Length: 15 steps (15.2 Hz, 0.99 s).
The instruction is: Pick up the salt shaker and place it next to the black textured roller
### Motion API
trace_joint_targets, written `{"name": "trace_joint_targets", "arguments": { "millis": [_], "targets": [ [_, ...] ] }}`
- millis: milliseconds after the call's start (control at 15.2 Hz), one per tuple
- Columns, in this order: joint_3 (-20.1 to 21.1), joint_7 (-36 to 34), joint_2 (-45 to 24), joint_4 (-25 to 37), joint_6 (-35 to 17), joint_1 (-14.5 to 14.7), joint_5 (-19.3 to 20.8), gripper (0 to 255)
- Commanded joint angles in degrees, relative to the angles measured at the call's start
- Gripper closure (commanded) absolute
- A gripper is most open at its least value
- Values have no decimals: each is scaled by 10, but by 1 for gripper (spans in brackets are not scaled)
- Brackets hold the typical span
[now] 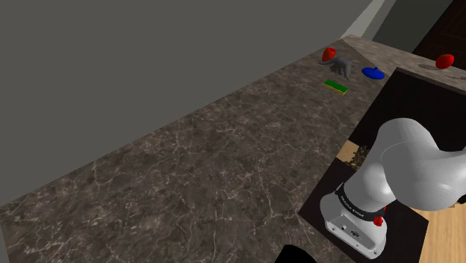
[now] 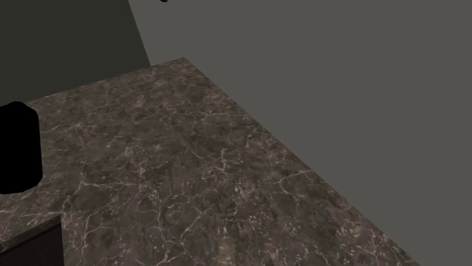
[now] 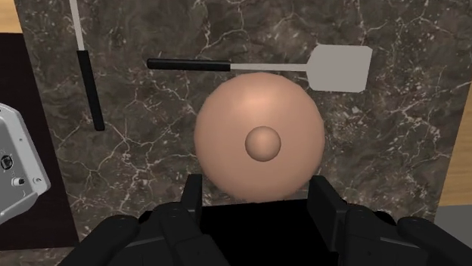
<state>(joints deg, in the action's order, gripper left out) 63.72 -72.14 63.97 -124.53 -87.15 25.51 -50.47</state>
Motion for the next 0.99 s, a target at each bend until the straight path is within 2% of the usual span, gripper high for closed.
{"name": "trace_joint_targets", "arguments": {
  "millis": [0, 726, 924],
  "targets": [
    [9, 1, 4, -10, -9, 2, -8, 255],
    [66, 12, 23, -64, -64, 9, -58, 255],
    [70, 12, 24, -67, -67, 9, -61, 255]
  ]
}}
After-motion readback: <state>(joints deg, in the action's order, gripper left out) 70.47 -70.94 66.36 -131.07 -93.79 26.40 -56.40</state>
